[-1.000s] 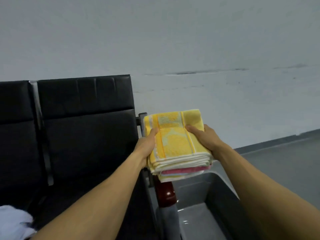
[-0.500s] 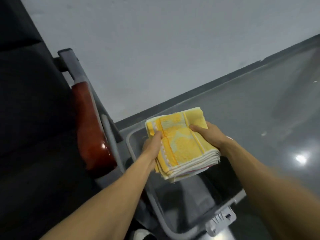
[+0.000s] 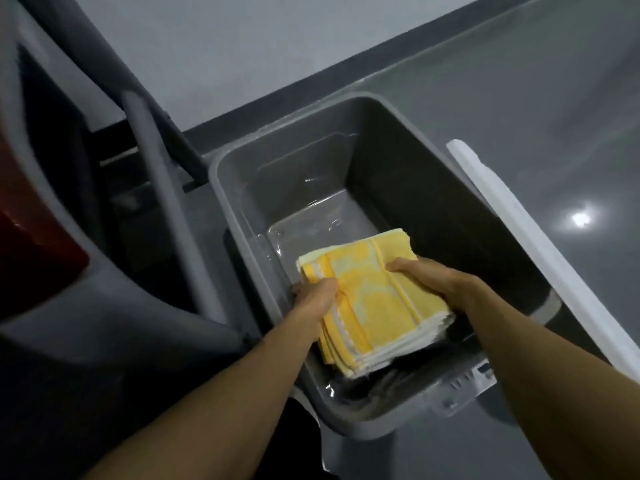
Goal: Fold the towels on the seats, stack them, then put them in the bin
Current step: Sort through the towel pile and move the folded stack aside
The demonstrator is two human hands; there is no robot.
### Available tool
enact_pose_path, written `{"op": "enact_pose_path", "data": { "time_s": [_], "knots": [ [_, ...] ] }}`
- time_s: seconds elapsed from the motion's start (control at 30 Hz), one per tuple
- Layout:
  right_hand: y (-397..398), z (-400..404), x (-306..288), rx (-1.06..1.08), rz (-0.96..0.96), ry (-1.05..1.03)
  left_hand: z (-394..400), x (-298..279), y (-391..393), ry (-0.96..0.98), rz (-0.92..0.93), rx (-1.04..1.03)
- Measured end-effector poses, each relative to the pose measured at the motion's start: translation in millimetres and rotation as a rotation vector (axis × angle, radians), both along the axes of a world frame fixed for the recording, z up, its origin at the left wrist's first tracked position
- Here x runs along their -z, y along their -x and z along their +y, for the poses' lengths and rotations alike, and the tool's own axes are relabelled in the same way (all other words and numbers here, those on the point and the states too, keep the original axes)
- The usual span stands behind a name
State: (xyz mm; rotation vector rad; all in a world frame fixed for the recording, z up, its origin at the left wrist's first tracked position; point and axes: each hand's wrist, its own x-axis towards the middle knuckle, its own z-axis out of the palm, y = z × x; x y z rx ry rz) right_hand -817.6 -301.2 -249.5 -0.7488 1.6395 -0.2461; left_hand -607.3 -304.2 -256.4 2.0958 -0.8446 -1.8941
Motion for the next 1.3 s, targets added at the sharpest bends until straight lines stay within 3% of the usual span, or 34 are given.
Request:
{"op": "enact_pose_path", "data": {
  "time_s": [0.17, 0.37, 0.5, 0.67, 0.93, 1.17, 1.3],
  "knots": [
    [-19, 2, 37, -0.343, 0.299, -0.085, 3, 5, 16, 0.017, -0.179, 0.224],
    [-19, -7, 37, -0.484, 0.491, -0.042, 1, -12, 14, 0.056, -0.192, 0.351],
    [-24, -10, 5, -0.437, 0.515, 0.051, -4, -49, 11, 0.162, -0.213, 0.350],
    [-33, -18, -71, -0.405, 0.539, 0.208, -8, -123, 13, 0.325, -0.213, 0.399],
    [-68, -16, -255, -0.297, 0.576, 0.609, -4, -286, -17, 0.633, -0.260, 0.407],
    [-191, 3, -380, -0.147, 0.330, 0.992, 26, -395, -138, 0.884, -0.325, 0.123],
    [-307, 15, -407, -0.239, 0.176, 1.079, 53, -417, -242, 0.930, -0.382, -0.083]
  ]
}}
